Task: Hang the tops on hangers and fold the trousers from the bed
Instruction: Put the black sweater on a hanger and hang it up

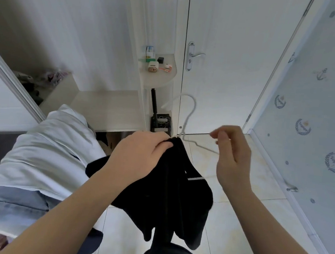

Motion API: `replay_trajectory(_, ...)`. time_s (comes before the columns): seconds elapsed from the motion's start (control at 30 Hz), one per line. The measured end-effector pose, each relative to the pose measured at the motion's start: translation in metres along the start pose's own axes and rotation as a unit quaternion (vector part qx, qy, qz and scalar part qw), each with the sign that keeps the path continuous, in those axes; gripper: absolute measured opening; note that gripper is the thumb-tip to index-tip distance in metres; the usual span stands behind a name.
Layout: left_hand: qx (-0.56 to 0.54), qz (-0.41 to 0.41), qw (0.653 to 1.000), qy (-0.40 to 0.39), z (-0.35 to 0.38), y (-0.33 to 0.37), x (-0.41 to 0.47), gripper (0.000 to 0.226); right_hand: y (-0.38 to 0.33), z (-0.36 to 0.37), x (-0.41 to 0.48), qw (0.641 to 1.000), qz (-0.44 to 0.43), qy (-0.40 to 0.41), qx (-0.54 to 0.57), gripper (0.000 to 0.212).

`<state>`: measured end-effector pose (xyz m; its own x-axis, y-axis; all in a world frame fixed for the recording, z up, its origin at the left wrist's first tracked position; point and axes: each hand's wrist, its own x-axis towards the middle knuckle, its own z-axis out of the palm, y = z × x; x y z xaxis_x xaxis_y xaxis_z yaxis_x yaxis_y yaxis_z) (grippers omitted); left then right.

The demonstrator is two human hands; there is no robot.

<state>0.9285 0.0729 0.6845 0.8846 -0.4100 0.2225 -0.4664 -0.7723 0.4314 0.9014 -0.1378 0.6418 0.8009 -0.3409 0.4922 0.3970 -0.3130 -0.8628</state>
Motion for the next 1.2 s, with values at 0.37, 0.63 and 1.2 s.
replay_trajectory(0.37, -0.140, -0.065, 0.973, 0.172, 0.013, 0.008, -0.006, 0.039, 0.030, 0.026, -0.036, 0.947, 0.023, -0.297, -0.121, 0.010)
replay_trajectory(0.63, -0.159, -0.105, 0.969, 0.155, 0.020, -0.015, -0.016, 0.014, 0.043, 0.031, -0.063, 0.924, 0.019, -0.359, -0.129, 0.013)
replay_trajectory(1.2, -0.152, -0.115, 0.976, 0.104, 0.007, -0.056, -0.039, 0.019, 0.146, -0.004, -0.070, 0.827, 0.001, -0.415, -0.380, 0.018)
